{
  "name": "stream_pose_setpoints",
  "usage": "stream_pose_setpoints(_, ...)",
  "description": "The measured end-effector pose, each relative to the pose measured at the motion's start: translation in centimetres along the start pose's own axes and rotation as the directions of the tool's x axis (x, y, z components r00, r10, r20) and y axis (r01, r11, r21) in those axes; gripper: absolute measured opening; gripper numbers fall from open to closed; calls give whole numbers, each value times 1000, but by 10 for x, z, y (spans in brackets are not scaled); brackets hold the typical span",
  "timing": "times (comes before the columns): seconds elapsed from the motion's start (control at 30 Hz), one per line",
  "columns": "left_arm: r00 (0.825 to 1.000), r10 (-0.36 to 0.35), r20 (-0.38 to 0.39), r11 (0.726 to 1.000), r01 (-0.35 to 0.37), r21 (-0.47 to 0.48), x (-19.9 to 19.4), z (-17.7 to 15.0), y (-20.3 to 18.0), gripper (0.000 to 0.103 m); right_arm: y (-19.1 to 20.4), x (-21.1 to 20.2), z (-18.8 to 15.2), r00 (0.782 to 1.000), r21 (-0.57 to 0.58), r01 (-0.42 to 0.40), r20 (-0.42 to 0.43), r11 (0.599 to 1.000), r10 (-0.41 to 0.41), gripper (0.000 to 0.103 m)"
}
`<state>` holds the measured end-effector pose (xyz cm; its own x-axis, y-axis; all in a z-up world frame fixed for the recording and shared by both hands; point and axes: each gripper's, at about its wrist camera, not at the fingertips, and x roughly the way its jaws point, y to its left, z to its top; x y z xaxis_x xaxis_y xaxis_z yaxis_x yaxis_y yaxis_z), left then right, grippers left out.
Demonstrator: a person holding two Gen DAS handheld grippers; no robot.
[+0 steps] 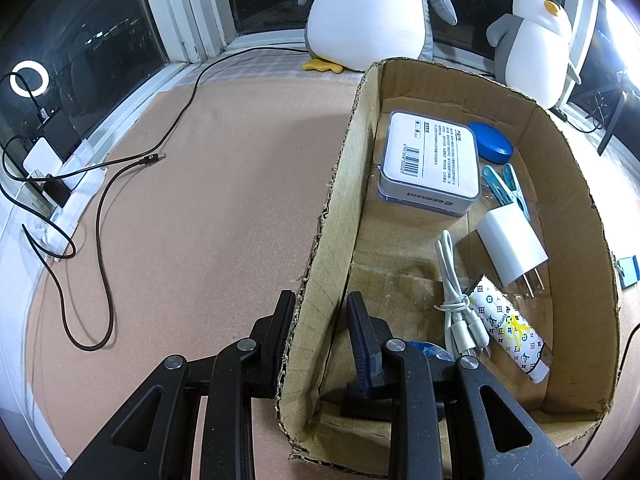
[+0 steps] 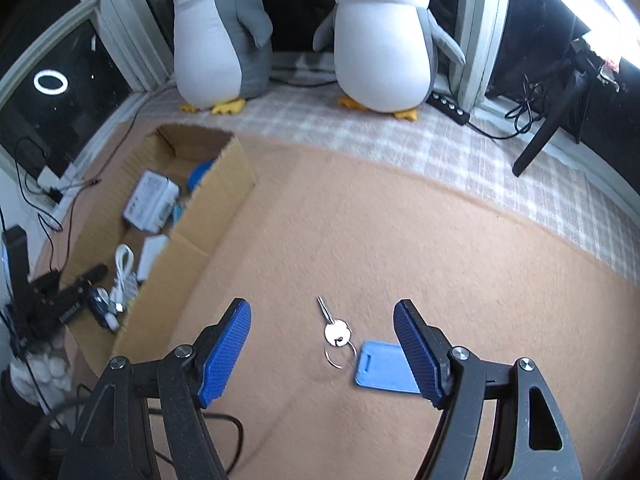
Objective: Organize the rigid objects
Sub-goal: 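Move the right tool to the silver keys and close on them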
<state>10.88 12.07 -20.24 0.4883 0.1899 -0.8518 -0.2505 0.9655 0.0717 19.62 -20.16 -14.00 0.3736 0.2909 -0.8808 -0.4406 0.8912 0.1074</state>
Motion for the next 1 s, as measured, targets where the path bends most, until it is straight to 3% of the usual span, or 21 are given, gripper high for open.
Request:
stream_pose_setpoints(0.23,1000,3,2,1000,-3,0,0,0,-1,28,12,22,-18,998,-109,39,-52,993,-44,69)
stream_pose_setpoints(0.4,1000,3,3,1000,-3,-1,0,0,-1,28,17,37,-25,994,-147,51,-85,988,-64,51)
stream_pose_setpoints(1.0,1000,0,9,1000,0,-9,1,-2,0,28,13,51,-31,989,-185,71,-114,980,-93,21)
